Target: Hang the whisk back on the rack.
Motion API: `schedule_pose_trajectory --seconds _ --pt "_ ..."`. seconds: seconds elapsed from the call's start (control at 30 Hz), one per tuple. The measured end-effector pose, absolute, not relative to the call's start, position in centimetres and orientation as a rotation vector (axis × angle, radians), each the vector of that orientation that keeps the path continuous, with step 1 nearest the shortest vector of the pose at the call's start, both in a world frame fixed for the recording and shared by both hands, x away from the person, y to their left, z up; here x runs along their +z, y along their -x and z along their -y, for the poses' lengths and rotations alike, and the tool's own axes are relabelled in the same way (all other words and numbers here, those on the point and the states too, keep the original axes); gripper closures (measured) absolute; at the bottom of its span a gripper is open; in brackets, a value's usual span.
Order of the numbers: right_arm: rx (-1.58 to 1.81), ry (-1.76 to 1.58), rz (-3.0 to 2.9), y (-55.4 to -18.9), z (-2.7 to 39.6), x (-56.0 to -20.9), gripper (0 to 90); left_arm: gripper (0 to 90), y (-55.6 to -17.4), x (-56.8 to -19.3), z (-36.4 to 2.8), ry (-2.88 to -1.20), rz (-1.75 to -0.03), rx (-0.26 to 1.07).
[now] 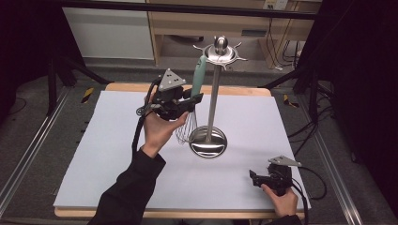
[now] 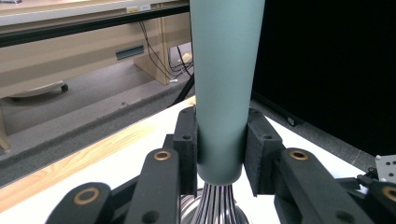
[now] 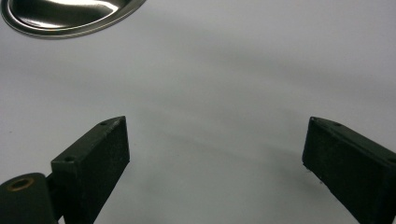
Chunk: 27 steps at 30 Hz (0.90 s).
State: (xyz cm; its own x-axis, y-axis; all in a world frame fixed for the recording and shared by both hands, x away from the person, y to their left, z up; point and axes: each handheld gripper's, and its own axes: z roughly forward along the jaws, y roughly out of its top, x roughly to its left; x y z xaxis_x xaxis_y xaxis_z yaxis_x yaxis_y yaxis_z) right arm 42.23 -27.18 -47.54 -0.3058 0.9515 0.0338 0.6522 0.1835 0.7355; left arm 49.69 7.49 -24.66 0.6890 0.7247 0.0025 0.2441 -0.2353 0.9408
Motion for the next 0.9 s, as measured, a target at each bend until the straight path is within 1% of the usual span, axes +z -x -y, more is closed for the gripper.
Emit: schedule_pose_trajectory --seconds 0.27,0.4,0.5,0.9 --pt "0.923 -1.506 -2.035 -42.2 27.2 -47.6 7.8 68.9 -50.1 -25.4 -7.1 -1.769 -0.753 0.570" --pt "0.926 -1.506 -2.036 -42.2 27.2 -47.6 7.7 68.8 -50.4 -25.7 -7.0 -1.752 -0.737 0.553" --pt "0.925 -1.507 -2.036 -42.2 27.2 -47.6 7.7 68.8 -50.5 -25.8 -6.9 -1.751 -0.732 0.581" --pt "0.919 -1.507 -2.037 -42.2 27.2 -47.6 7.7 68.1 -50.6 -26.3 -6.6 -1.724 -0.724 0.604"
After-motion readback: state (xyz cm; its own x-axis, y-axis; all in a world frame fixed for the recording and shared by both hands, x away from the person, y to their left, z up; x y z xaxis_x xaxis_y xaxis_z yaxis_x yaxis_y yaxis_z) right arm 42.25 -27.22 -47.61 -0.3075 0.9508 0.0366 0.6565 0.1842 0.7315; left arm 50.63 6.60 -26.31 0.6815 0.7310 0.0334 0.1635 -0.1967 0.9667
